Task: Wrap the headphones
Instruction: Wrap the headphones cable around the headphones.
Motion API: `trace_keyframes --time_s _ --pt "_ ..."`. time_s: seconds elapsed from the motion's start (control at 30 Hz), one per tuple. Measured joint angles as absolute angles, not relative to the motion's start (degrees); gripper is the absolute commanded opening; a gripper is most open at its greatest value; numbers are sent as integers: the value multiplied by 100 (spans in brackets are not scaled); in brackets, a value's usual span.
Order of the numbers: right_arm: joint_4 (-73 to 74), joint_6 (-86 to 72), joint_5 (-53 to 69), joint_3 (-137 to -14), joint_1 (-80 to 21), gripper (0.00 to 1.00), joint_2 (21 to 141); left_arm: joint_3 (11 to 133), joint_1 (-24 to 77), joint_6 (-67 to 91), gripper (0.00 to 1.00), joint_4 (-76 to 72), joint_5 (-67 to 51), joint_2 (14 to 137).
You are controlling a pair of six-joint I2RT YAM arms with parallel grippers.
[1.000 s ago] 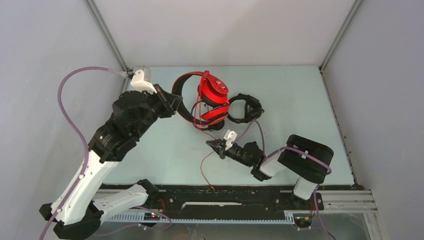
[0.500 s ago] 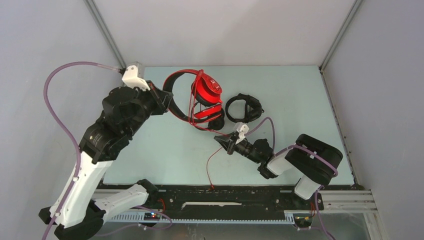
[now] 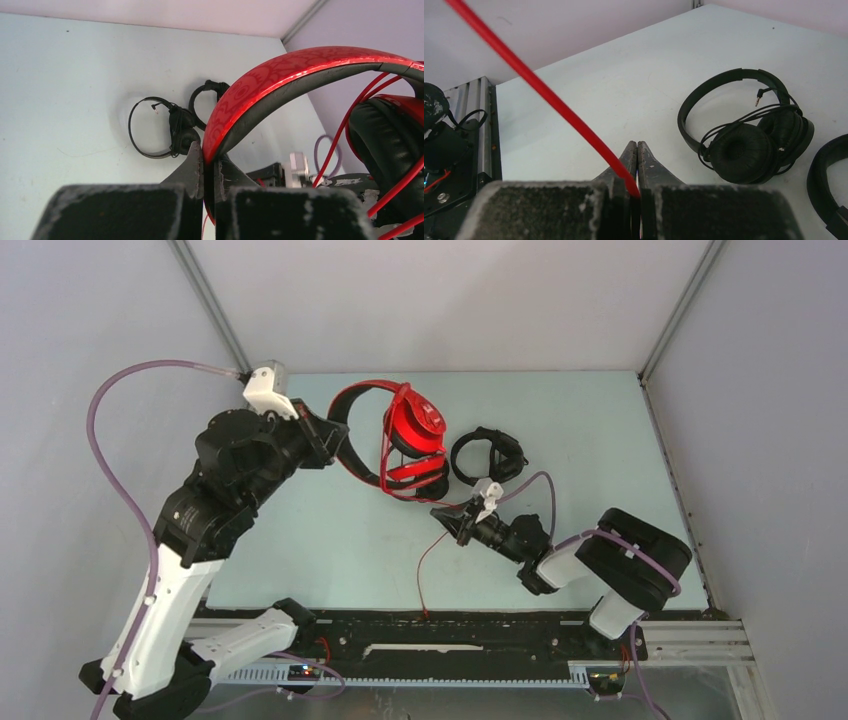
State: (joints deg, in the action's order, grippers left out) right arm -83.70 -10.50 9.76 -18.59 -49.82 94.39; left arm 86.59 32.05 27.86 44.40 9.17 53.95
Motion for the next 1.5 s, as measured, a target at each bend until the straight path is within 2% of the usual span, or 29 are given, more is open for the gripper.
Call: trace_keyframes --time_s 0.3,0.57,0.77,1.2,1.5 --pt "-6237 -1791 1640 -2331 -4289 0 8088 8650 3146 1146 0 4611 -242 5690" --pt "-3802 -2536 3280 -3286 -3389 0 7013 7671 3144 -574 0 4466 -558 5516" --pt "-2292 -2902 4539 -4029 -3118 0 6731 7317 3148 -1568 0 4268 -513 5511" --pt "-2473 -4722 6020 -4307 -2856 0 6934 6639 3323 -2808 0 3529 -443 5505" --pt "-2823 -5570 6412 -4329 -2775 0 7100 6405 3492 -3516 0 3055 -126 5553"
